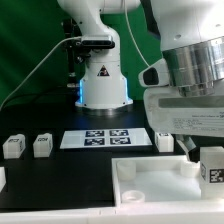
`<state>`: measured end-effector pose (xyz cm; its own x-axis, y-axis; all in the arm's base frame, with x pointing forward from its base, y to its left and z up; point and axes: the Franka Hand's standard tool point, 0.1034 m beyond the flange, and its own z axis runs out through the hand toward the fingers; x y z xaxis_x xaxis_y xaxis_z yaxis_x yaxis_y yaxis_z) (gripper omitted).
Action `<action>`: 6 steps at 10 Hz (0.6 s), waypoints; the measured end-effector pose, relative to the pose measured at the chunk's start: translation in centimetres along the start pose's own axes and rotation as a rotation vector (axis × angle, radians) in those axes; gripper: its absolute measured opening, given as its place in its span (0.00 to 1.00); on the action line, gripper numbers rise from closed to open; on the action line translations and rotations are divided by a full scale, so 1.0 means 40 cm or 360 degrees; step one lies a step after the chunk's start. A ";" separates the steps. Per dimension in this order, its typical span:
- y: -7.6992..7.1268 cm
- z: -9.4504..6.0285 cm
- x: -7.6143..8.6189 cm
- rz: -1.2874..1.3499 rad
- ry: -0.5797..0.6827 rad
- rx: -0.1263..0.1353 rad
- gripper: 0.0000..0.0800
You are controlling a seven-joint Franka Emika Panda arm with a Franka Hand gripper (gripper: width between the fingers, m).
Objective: Assemble one leg
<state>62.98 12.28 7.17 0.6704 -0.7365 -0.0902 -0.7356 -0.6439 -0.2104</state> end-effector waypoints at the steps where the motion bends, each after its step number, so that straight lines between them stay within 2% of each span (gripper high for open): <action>1: 0.001 0.000 0.001 -0.0215 0.0007 -0.0010 0.81; 3: -0.021 0.006 -0.015 -0.0994 0.0143 -0.0145 0.81; 4: -0.035 0.010 -0.030 -0.1270 0.0200 -0.0185 0.81; 5: -0.030 0.011 -0.027 -0.1362 0.0195 -0.0197 0.78; 6: -0.025 0.009 -0.018 -0.1253 0.0204 -0.0191 0.56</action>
Offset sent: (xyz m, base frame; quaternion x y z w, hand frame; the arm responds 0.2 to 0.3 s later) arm -0.0017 0.0070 0.0029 -0.1358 0.1315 -0.4575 0.8689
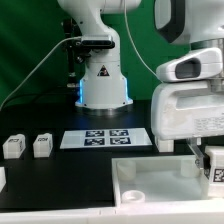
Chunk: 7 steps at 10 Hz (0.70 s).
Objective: Assemble one leg
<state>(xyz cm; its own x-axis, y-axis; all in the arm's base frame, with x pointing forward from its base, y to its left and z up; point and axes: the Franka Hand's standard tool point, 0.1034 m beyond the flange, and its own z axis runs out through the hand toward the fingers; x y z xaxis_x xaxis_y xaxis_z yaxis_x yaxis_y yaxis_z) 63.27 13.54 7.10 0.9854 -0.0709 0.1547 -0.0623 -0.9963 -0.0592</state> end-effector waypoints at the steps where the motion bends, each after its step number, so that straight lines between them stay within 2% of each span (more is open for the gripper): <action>1: 0.012 0.000 0.004 0.0002 0.0003 -0.0010 0.56; 2: 0.027 0.003 0.002 0.0261 -0.0005 -0.0019 0.38; 4: 0.033 0.004 0.003 0.0616 -0.0006 -0.0011 0.38; 5: 0.039 0.004 0.004 0.0920 -0.0012 0.0002 0.38; 7: 0.046 0.005 0.005 0.1231 -0.0046 0.0041 0.38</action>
Offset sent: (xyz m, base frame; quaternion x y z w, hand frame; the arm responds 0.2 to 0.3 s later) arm 0.0000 0.0000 0.0000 0.0000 0.0000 0.2667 0.9638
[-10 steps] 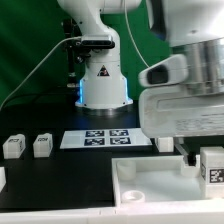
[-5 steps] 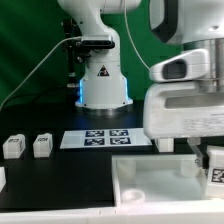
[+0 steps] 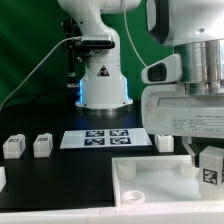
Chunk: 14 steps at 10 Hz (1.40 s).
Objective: Assemble one leg
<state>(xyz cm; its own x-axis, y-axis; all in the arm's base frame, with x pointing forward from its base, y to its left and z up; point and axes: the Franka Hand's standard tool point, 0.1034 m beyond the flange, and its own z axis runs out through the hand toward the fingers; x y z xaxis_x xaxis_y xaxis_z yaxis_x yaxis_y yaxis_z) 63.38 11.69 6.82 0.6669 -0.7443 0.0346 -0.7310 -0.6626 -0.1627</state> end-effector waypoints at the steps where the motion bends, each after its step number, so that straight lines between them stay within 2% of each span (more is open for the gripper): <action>1: 0.000 0.001 -0.003 0.0290 -0.0012 0.0003 0.38; 4: 0.002 0.003 -0.009 0.1107 -0.0103 0.0055 0.38; 5: 0.000 0.004 -0.012 0.1316 -0.0125 0.0062 0.38; 6: 0.002 0.005 -0.012 0.1584 -0.0131 0.0052 0.38; 9: 0.004 0.006 -0.012 0.1565 -0.0125 0.0048 0.37; 10: 0.004 0.006 -0.012 0.1563 -0.0125 0.0048 0.63; 11: 0.004 0.007 -0.013 0.1560 -0.0125 0.0048 0.76; 14: 0.004 0.008 -0.013 0.1549 -0.0125 0.0047 0.81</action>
Offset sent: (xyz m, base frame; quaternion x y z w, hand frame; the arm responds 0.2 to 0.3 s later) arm 0.0017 0.0002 -0.0044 0.0267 -0.0248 0.3651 0.9303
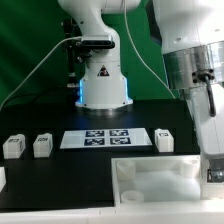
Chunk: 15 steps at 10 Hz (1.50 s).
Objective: Assemble one leg
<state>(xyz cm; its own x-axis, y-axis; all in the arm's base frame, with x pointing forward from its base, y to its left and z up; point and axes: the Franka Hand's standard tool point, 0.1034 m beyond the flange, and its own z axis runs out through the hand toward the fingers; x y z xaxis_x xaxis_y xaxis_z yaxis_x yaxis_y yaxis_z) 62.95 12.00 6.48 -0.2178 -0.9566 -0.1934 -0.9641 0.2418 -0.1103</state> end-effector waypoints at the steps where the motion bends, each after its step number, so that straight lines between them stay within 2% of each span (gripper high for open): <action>1: 0.000 0.000 -0.001 -0.0009 0.0000 0.0000 0.81; 2: -0.008 -0.018 -0.012 -0.0086 -0.0015 0.0018 0.81; 3: -0.027 -0.058 -0.030 -0.0057 -0.0066 0.0076 0.81; 4: -0.034 -0.079 -0.045 -0.0053 -0.0088 0.0096 0.81; 6: -0.029 -0.078 -0.054 -0.0068 -0.0092 0.0075 0.81; 15: -0.025 -0.070 -0.051 -0.0074 -0.0088 0.0067 0.81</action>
Offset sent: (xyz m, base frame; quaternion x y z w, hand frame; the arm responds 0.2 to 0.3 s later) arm 0.0087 0.0198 0.0421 0.0261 -0.0615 0.0368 0.9971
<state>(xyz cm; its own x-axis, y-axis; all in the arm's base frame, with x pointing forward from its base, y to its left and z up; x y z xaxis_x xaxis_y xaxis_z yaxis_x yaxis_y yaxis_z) 63.94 13.26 9.72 -0.1632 -0.9568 -0.2406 -0.9654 0.2052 -0.1610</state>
